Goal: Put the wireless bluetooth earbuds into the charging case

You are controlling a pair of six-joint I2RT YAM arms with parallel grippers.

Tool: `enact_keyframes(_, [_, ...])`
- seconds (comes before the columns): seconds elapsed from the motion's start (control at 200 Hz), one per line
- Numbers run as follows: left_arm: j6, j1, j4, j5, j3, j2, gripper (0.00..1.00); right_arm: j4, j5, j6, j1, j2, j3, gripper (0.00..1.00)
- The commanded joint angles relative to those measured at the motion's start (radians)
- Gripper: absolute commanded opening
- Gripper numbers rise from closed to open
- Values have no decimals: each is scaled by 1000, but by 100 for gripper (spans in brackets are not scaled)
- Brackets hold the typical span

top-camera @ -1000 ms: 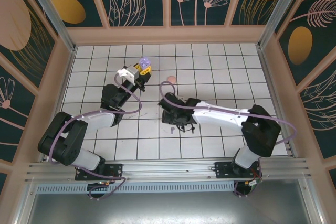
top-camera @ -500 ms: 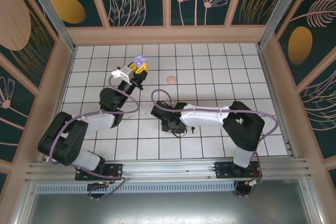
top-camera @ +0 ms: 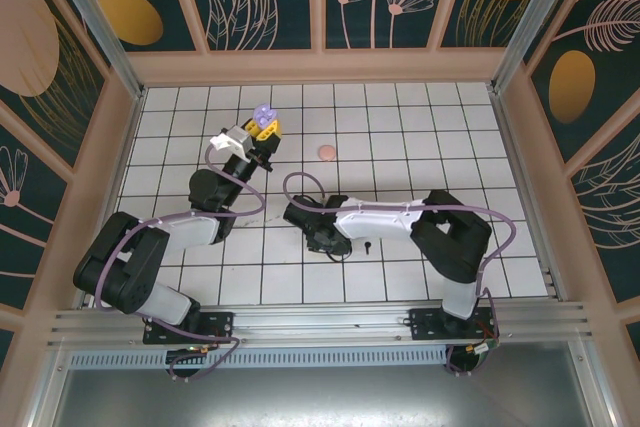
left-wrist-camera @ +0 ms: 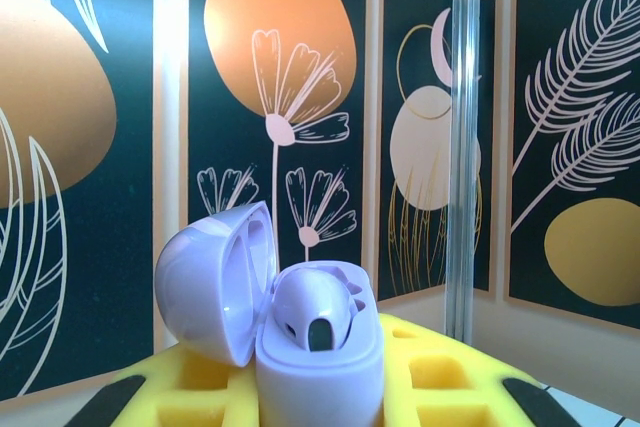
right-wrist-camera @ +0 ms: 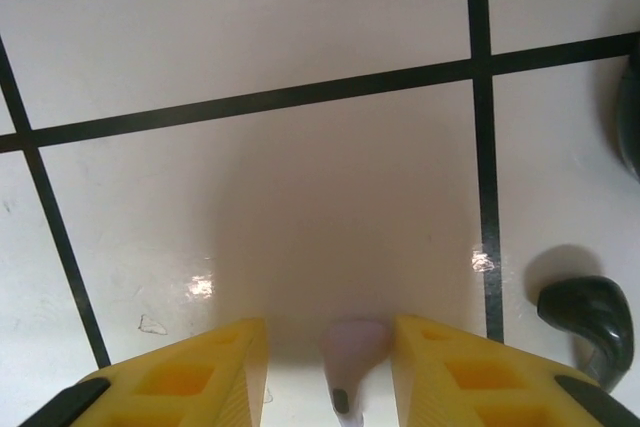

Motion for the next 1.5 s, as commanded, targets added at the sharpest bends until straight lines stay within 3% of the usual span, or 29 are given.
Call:
enact_keyframes(0.0, [-11, -5, 56, -5, -8, 9, 0, -29, 17, 2, 1, 19, 19, 37])
enact_keyframes(0.475, [-26, -5, 43, 13, 2, 14, 0, 23, 4, -7, -15, 18, -48, 31])
enact_keyframes(0.896, [-40, -5, -31, 62, 29, -7, 0, 83, 21, -57, -22, -34, -98, 16])
enact_keyframes(1.186, [-29, -5, -99, 110, 51, -50, 0, 114, 75, -129, -66, -189, -95, 15])
enact_keyframes(1.496, [80, -5, -194, 218, 59, -113, 0, 190, 80, -371, -230, -406, 57, 15])
